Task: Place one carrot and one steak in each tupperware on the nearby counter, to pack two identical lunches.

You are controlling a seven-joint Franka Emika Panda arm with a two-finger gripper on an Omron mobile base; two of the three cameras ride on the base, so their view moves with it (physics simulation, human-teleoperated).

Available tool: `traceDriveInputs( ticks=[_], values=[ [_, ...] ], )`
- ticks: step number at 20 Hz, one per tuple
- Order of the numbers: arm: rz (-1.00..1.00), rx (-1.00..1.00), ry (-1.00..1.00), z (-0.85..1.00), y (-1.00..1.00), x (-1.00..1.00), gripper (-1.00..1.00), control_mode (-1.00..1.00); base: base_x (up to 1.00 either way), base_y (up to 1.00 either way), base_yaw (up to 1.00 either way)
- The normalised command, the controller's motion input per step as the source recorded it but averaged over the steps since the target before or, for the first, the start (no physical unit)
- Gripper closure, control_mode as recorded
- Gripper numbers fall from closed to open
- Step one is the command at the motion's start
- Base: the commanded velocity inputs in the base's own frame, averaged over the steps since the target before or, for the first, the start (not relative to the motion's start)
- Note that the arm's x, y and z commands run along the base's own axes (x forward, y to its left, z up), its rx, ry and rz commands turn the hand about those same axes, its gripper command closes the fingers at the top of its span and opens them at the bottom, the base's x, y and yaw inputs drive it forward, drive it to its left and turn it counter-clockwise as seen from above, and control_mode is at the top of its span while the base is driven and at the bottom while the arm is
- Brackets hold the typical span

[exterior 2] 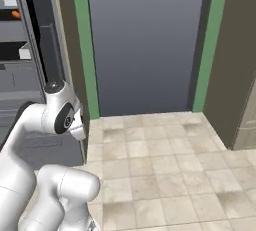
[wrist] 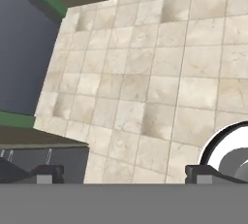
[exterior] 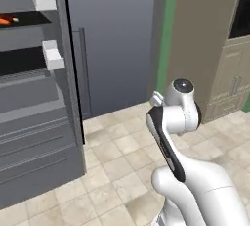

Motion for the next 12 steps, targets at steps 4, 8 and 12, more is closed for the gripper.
traceDriveInputs(
  ticks=[4,8,12],
  values=[
    [0.00,0.00,0.00,0.00,0.00,0.00,-1.00,1.00,-0.46,0.06,0.81],
    [0.00,0.00,0.00,0.00,0.00,0.00,-1.00,1.00,-0.02,0.47,0.88],
    [0.00,0.00,0.00,0.00,0.00,0.00,-1.00,1.00,-0.19,0.81,0.55]
  ],
)
